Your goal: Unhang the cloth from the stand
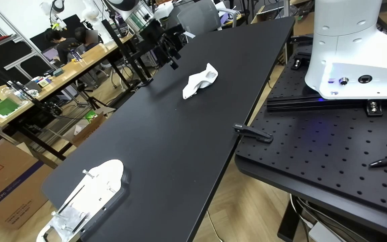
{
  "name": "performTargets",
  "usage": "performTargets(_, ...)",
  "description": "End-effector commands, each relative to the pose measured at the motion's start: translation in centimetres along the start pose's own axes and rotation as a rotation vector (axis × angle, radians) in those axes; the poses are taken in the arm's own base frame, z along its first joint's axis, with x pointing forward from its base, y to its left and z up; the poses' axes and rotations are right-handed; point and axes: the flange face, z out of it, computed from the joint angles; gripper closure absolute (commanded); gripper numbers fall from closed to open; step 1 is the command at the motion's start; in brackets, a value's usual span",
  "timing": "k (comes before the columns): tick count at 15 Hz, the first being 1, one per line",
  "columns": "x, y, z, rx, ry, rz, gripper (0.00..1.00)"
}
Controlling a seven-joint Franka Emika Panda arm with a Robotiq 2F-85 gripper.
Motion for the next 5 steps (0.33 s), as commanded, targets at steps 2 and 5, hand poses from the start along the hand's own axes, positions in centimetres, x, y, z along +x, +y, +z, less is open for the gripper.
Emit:
performTargets(2,0.67,-2.21,-1.77,0.009,-0.041,-0.028,0.0)
performTargets(5,0.44,-1.9,-2.4,0.018,-0.053,-0.004,0.0)
